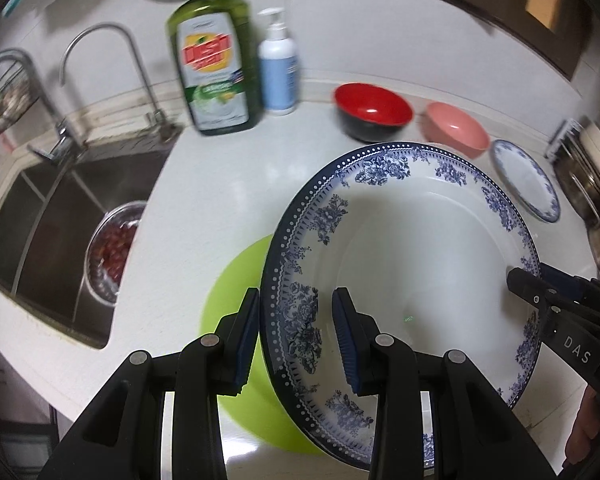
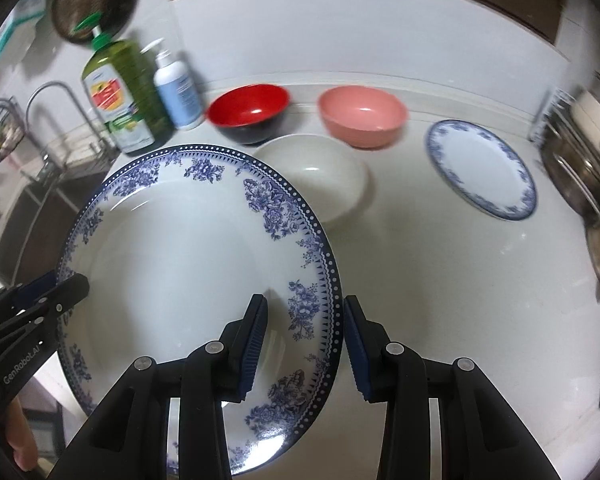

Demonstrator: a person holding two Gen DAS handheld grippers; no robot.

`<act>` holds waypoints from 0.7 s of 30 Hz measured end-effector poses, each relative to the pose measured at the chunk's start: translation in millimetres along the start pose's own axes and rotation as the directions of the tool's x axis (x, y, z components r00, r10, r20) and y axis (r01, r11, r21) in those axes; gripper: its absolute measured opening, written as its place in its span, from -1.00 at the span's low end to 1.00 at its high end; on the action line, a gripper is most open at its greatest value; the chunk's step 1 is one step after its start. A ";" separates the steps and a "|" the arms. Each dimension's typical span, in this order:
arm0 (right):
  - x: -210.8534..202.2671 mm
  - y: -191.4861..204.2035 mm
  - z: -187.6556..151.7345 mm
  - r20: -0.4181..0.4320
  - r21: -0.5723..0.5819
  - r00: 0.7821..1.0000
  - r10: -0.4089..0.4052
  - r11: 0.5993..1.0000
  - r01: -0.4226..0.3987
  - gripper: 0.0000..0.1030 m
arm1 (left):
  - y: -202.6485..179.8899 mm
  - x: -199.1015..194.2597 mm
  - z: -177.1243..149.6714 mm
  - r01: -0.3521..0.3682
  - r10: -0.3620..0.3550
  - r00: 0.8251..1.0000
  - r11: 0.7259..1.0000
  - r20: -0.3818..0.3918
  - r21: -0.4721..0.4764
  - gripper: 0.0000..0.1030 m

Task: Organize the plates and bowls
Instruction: 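Carry the blue-and-white plate over the green plate and lower it on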

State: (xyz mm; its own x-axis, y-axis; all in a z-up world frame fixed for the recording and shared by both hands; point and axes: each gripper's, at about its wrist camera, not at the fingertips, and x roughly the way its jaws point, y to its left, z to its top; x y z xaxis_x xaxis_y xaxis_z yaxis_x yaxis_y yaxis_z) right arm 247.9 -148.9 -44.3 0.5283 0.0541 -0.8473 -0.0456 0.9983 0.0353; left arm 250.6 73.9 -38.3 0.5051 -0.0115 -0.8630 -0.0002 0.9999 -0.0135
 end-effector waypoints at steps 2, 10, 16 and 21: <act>5.6 12.8 2.4 -0.010 -0.025 1.000 0.012 1.000 -0.012 -0.23 | 9.3 3.0 -1.9 -0.012 0.012 1.000 1.000 -0.010 -0.017 -0.30; 33.6 52.7 4.2 -0.068 -0.096 0.997 0.044 0.994 -0.051 -0.23 | 42.9 26.6 -10.6 -0.048 0.043 0.997 0.996 -0.071 -0.071 -0.30; 57.4 70.3 2.1 -0.120 -0.117 0.991 0.050 0.991 -0.064 -0.23 | 58.5 51.5 -16.4 -0.052 0.041 0.991 0.995 -0.124 -0.085 -0.29; 76.0 78.6 -1.8 -0.162 -0.132 0.986 0.036 0.990 -0.058 -0.23 | 65.6 66.5 -19.4 -0.054 0.039 0.986 0.995 -0.162 -0.089 -0.29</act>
State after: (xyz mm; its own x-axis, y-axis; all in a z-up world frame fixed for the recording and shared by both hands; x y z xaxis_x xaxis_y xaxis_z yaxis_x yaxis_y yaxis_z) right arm 282.9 -66.4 -106.9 0.3818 0.0858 -0.9203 -0.1876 0.9822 0.0137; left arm 267.5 138.6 -106.4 0.3579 0.0269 -0.9334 -0.1048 0.9944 -0.0115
